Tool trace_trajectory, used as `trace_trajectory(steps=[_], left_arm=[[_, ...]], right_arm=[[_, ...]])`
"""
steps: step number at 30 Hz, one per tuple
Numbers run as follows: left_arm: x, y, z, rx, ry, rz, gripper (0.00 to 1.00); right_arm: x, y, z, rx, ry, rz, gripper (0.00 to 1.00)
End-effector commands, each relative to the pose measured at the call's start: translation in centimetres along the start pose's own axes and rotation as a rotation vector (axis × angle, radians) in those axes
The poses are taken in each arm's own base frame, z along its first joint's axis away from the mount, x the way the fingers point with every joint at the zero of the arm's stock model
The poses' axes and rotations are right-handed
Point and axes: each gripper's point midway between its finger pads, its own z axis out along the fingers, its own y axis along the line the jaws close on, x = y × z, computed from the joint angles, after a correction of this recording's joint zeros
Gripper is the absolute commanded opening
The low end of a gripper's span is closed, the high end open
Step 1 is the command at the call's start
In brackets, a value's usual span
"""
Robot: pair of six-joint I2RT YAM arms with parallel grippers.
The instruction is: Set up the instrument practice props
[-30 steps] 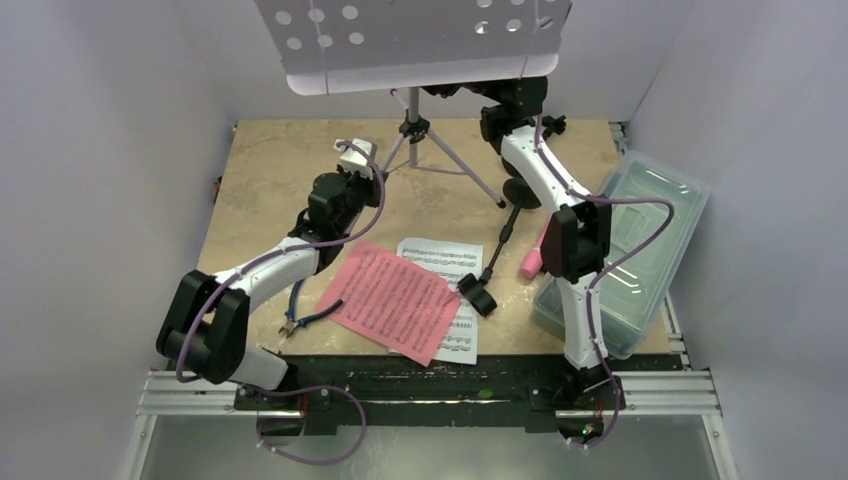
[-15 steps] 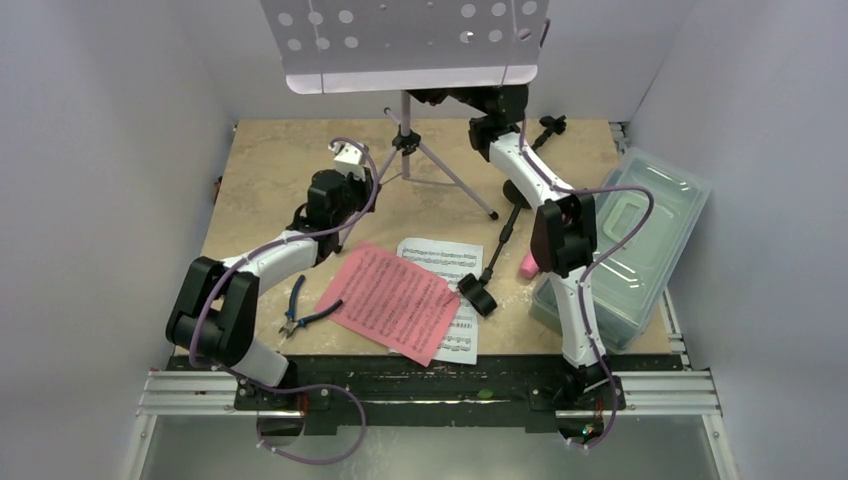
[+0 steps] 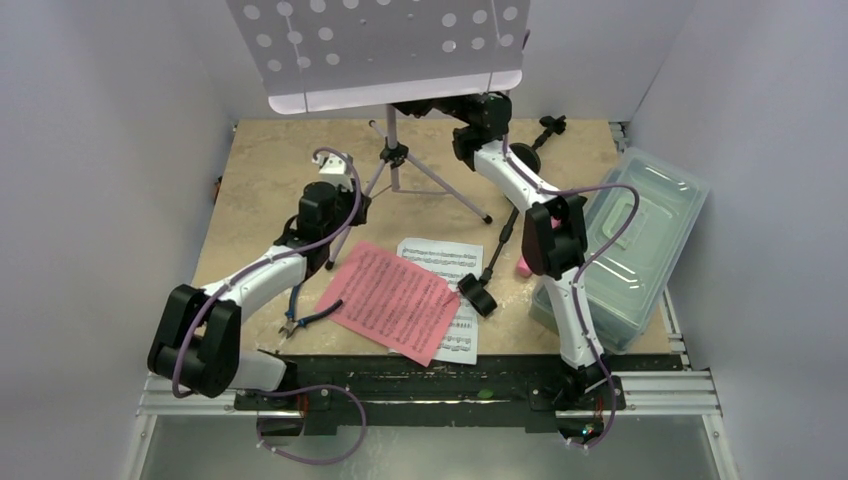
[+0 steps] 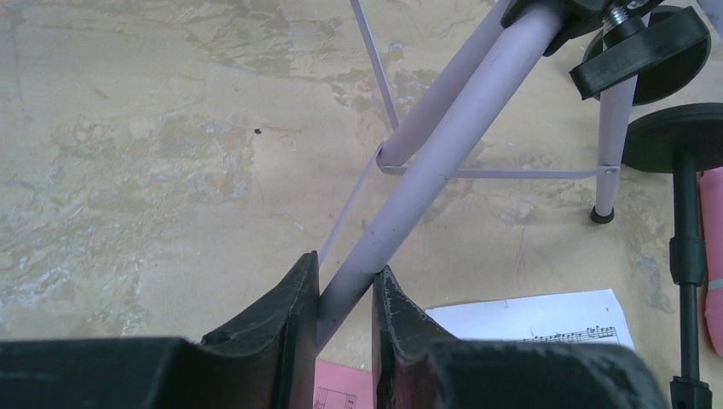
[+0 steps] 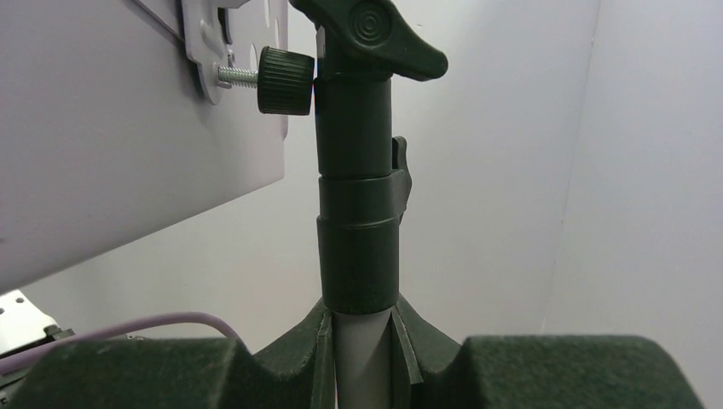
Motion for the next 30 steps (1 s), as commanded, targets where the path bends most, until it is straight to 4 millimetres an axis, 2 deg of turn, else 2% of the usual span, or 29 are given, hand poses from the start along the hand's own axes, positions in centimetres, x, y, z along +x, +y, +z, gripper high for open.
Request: trace_trajectory(steps=[1, 5, 7, 10, 16, 20, 23, 25, 30], left_arm=[[5.3, 8.6, -2.8, -0.407, 0.14, -0.144, 0.0], [5.7, 7.1, -3.3, -0.329, 0.152, -0.24, 0.0], [5.7, 6.3, -3.5, -0.281, 0.158, -0.28, 0.12], [4.2, 4.6, -3.3, -0.14, 0.142, -0.323, 0.37], [-1.0, 3.3, -2.4, 0.044, 0.06, -0.353, 0.74], [-3.0, 1.2, -1.3, 0.188, 0.031, -0.352, 0.8], [-4.4, -0.6, -1.3, 0.316, -0.025, -0.336, 0.91], [-5.3, -1.0, -1.0, 0.351, -0.065, -0.302, 0.92], [-6.1, -3.0, 1.6, 0.496, -0.032, -0.238, 0.89]], right_arm=[[-11.3, 2.9, 1.5, -0.019, -0.326, -0.274, 0.0], [-10.0, 2.5, 1.5, -0.011, -0.321, -0.258, 0.0], [-9.5, 2.4, 1.4, -0.013, -0.322, -0.241, 0.0], [-9.1, 2.8, 1.6, -0.028, -0.314, -0.226, 0.0], [-8.3, 3.5, 2.4, -0.037, -0.28, -0.213, 0.0], [-7.8, 3.8, 2.4, -0.041, -0.278, -0.194, 0.0], [-7.5, 4.2, 2.6, -0.047, -0.273, -0.187, 0.0], [-7.3, 4.2, 2.7, -0.049, -0.272, -0.182, 0.0], [-6.9, 4.4, 3.2, -0.058, -0.275, -0.165, 0.0]])
